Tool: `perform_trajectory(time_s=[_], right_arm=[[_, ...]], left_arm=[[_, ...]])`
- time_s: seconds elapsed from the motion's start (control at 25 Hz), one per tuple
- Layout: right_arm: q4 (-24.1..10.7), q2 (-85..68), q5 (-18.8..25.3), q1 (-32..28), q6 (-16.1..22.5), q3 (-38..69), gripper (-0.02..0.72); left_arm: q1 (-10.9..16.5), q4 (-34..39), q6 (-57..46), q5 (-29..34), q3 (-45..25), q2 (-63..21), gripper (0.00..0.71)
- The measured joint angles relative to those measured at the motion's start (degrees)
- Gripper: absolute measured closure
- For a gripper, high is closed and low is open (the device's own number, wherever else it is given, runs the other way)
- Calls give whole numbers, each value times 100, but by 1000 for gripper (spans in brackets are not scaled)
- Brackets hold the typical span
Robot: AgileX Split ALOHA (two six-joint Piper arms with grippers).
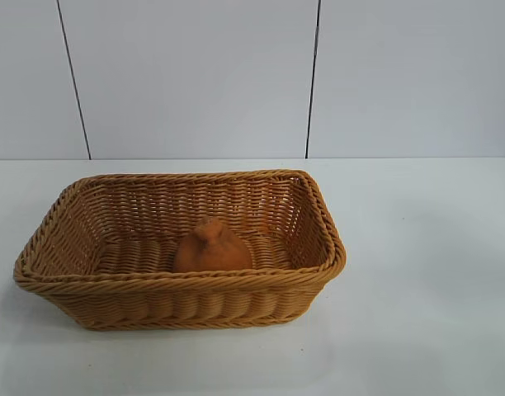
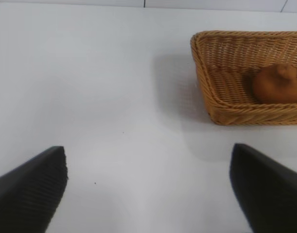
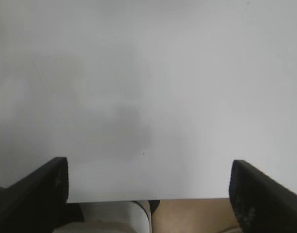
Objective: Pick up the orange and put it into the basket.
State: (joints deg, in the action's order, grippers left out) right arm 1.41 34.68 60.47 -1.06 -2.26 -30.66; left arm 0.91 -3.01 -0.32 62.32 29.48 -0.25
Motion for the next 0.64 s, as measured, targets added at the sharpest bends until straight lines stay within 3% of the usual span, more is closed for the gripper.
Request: perform_trajectory(time_s=[0.4, 0.64], right_arm=[[188, -3101, -182, 0, 5, 255, 84], [193, -3500, -171, 0, 16, 255, 84]], left_arm=[[0, 0, 0, 0, 0, 0, 65], [0, -6, 0, 0, 0, 0, 65]])
